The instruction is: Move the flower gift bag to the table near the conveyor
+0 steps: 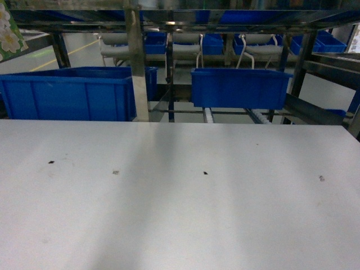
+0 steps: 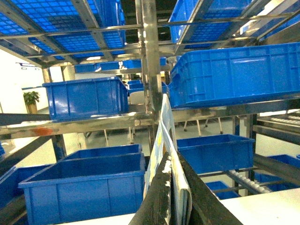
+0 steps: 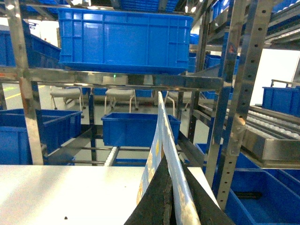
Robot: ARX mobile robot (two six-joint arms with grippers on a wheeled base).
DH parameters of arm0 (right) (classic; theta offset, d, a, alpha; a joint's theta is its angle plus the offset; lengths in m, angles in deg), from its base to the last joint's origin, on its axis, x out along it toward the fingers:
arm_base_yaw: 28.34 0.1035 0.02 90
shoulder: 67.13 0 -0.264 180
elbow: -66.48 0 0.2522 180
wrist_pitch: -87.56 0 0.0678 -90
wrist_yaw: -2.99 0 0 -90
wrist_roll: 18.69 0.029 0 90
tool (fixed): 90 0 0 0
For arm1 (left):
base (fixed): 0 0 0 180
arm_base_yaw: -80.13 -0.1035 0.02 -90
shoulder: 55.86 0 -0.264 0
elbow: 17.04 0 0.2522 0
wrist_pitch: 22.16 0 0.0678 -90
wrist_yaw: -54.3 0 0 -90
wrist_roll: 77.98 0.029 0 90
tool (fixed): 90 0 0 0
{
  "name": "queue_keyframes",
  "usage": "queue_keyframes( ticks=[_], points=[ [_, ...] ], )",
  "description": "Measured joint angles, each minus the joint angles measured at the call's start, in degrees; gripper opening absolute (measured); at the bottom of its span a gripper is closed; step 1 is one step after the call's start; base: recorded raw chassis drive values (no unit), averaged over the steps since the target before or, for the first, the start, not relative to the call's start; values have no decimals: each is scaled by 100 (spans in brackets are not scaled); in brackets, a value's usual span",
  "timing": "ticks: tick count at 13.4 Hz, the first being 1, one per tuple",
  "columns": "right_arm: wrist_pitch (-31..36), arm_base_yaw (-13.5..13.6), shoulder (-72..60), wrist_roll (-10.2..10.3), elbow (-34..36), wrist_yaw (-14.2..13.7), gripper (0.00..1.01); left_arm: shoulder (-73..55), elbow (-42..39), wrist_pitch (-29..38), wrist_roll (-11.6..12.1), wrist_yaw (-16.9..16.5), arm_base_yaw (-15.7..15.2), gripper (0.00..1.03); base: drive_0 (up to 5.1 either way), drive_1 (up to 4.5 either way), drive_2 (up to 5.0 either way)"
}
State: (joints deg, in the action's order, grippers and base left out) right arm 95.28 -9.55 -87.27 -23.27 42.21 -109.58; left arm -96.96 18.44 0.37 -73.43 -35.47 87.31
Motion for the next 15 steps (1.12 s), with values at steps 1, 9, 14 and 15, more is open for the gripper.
queue_keyframes(
  ticks=[1,9,14,15],
  points=[
    [9,0,2,-2,0,0,2,2,0,13,0,0,0,2,-491,241,241],
    [9,2,4,-2,-2,7,2,0,0,-9,-2,17,-4,2,-485,266,207],
    [-7,-2,0,-2,-2,7,2,22,0,11,-2,20,-9,2,-379,481,-13],
    [20,-2,0,-2,-2,7,2,13,0,28,-2,20,-9,2,0,0,0]
  ],
)
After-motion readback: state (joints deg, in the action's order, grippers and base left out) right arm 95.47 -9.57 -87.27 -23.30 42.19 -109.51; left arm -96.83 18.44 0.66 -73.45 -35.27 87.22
